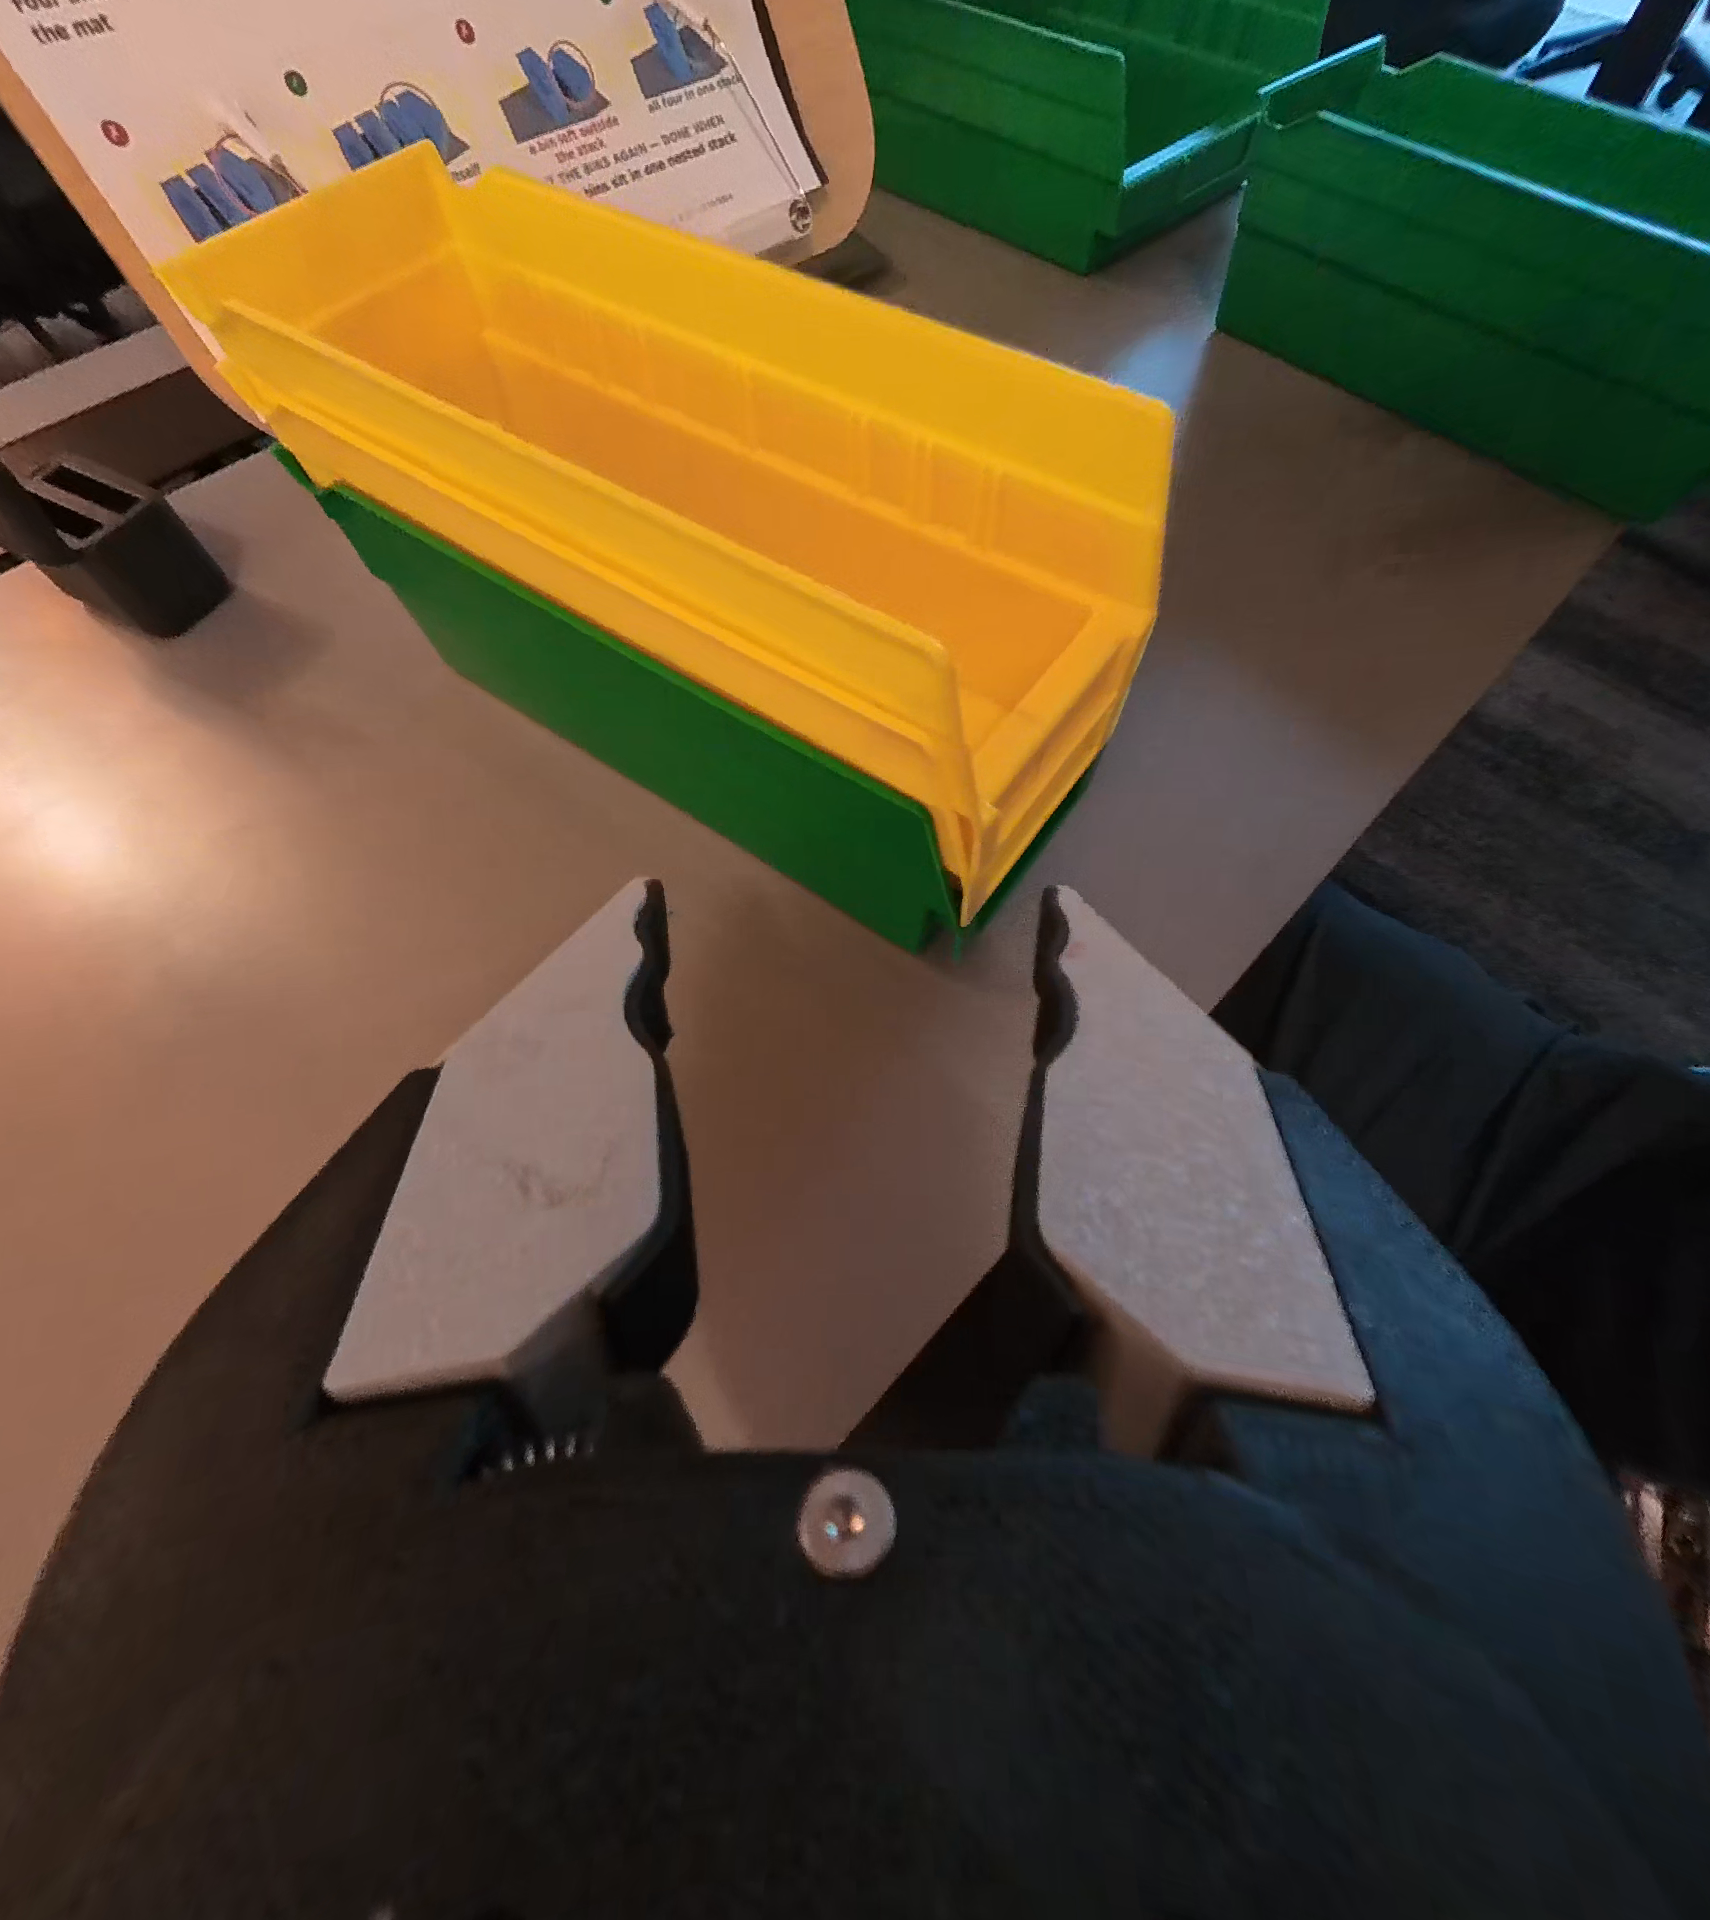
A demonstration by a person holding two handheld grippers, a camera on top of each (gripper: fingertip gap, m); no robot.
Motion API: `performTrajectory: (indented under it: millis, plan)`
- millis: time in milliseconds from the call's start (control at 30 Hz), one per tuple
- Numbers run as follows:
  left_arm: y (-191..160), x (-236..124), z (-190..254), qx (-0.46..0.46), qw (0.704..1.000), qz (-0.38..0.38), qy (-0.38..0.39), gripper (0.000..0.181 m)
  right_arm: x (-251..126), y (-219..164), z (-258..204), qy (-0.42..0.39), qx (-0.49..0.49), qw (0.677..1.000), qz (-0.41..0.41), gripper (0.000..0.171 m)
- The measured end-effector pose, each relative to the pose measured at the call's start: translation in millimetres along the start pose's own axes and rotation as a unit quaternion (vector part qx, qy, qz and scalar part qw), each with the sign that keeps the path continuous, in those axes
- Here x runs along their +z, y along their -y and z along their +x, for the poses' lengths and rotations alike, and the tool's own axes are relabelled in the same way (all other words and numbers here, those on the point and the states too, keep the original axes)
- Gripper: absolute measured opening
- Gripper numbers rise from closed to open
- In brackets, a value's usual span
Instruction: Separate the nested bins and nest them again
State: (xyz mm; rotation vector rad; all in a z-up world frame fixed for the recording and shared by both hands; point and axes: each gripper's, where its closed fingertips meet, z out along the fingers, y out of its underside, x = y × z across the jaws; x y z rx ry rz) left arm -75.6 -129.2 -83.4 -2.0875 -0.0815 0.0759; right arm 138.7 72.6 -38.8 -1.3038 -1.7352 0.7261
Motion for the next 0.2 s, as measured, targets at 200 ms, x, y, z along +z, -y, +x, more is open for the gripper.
performTrajectory:
  millis: [200]
  plan:
    - [16, 5, 10, 0.006, 1.0, 0.015, 0.0, 0.067, -82, -97, 63, -0.054, 0.031, 0.996, -0.065, 0.066]
